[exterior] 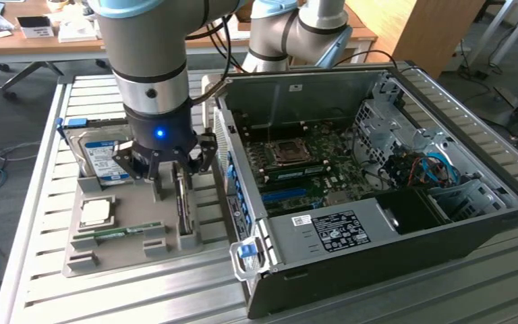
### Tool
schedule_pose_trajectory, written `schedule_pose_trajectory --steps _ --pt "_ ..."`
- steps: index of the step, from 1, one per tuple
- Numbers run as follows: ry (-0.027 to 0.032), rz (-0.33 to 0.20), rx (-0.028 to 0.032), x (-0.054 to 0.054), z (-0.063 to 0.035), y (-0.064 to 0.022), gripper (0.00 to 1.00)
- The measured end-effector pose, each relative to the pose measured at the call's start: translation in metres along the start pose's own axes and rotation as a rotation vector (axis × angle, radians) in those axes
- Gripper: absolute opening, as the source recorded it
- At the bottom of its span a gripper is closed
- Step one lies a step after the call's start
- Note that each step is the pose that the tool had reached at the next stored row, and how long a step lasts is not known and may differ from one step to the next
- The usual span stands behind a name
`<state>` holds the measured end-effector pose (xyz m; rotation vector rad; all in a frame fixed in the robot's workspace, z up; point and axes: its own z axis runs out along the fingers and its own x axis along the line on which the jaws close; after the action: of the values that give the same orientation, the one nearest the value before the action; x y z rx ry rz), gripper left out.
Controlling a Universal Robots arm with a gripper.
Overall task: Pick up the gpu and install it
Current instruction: 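Pick up the gpu and move the gpu toward the slot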
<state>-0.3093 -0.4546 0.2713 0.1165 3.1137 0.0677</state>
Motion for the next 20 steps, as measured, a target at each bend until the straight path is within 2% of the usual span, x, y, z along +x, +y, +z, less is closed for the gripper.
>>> schedule_pose_trajectory --steps 20 --pt "0.0 0.0 0.0 -0.002 0.0001 0.0002 0.53"
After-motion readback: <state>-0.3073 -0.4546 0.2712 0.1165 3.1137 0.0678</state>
